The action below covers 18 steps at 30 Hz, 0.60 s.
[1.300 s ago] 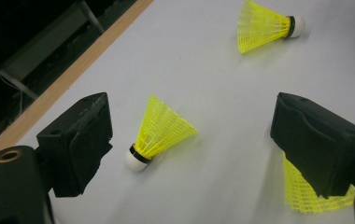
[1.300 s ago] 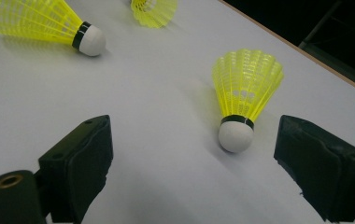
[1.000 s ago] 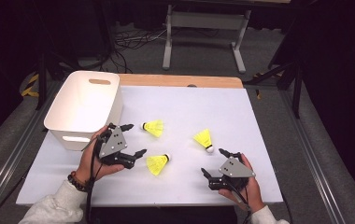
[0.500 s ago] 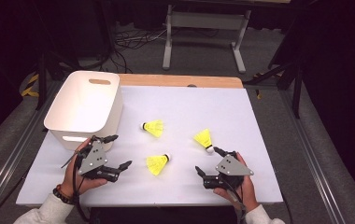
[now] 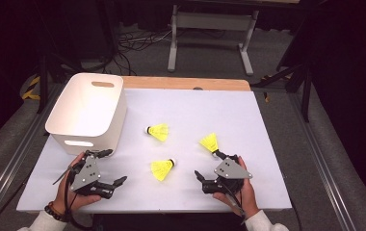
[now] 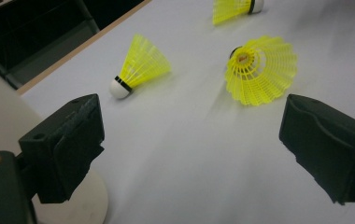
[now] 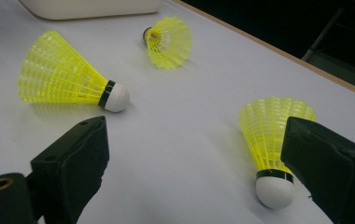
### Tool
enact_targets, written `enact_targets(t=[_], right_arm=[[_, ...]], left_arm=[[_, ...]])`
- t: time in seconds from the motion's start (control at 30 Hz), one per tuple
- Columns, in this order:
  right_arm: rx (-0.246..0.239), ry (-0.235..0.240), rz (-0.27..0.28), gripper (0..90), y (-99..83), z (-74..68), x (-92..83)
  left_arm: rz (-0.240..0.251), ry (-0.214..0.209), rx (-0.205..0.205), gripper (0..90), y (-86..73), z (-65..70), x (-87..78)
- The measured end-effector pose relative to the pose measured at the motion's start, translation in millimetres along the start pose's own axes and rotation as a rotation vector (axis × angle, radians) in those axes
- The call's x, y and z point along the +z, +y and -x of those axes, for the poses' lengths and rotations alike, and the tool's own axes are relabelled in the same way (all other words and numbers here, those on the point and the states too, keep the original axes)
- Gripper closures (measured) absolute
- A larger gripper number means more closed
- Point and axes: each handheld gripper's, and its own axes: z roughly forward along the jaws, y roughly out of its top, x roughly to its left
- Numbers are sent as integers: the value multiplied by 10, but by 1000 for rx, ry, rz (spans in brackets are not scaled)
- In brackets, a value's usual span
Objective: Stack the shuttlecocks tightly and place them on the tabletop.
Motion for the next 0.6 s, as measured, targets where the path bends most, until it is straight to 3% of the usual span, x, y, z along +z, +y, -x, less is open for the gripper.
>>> enact_targets(t=[0.2, 0.33, 0.47, 0.6], right_arm=[[-32, 14, -2, 85, 69, -104, 75], [-45, 26, 20, 86, 176, -194, 128], [-42, 59, 34, 118, 262, -267, 183], [-50, 86, 47, 126, 381, -378, 261]], left_arm=[[23, 12, -70, 69, -130, -14, -128], [12, 55, -60, 66, -176, -31, -234], [22, 59, -71, 61, -189, -59, -282], [1, 60, -67, 61, -193, -56, -251]])
